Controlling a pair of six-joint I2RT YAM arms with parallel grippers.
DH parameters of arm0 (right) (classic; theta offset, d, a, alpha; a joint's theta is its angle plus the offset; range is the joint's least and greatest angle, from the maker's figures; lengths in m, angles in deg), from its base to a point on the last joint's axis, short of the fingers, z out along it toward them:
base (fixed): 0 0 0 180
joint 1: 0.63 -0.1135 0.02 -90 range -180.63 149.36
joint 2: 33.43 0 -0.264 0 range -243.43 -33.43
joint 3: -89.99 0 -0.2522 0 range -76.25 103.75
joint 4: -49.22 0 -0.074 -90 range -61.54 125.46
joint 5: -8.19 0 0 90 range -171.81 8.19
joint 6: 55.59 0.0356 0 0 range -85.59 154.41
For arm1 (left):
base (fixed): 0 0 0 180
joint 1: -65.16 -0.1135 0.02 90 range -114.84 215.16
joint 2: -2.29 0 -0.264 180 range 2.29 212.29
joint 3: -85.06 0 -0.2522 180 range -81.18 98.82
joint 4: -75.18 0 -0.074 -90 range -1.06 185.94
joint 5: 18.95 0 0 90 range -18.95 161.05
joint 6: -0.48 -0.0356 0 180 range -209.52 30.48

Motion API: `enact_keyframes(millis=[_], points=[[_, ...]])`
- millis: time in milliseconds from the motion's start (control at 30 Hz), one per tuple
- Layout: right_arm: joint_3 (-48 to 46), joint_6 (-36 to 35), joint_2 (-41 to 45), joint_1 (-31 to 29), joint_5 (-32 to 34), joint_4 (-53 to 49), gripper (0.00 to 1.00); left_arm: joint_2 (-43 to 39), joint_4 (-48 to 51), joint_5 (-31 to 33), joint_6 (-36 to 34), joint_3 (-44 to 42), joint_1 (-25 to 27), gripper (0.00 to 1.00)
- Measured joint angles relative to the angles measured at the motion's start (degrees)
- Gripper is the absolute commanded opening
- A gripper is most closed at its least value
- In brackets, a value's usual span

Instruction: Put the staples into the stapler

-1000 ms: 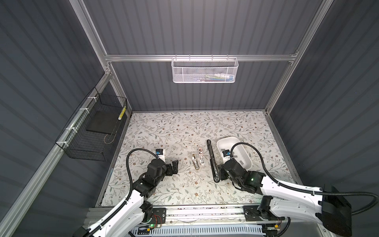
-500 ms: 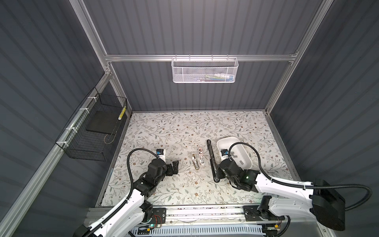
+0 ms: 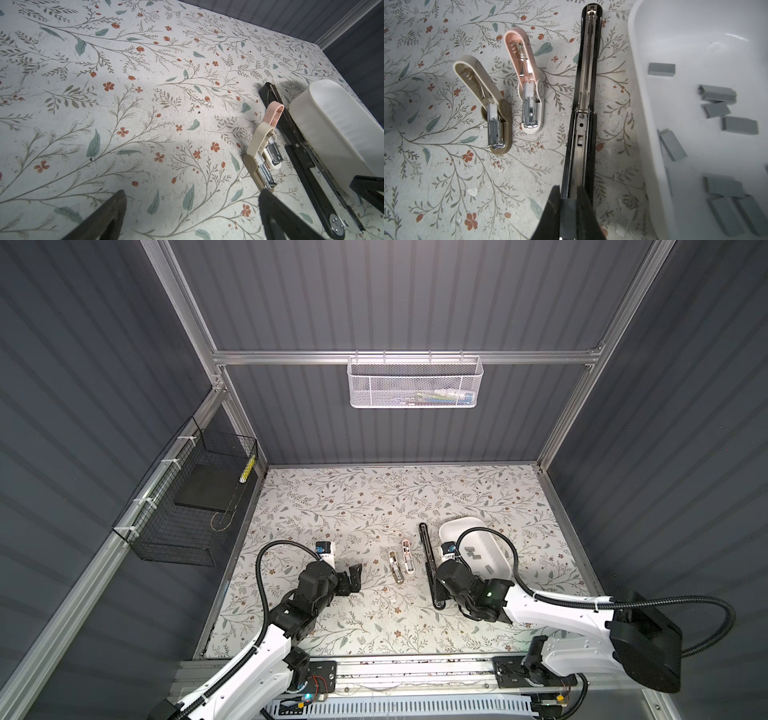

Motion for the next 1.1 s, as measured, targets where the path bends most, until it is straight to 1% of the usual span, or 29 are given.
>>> enact_keyframes(millis=[533,1100], points=[[1.95,0.04,-4.26,0.0,1.36,-0.24,0.02,0.17,0.0,0.0,0.02,0.0,0.0,0.99],[2.25,0.02,-5.25,0.0,2.43,-0.55,0.02,0.17,0.0,0.0,0.02,0.0,0.0,0.99]])
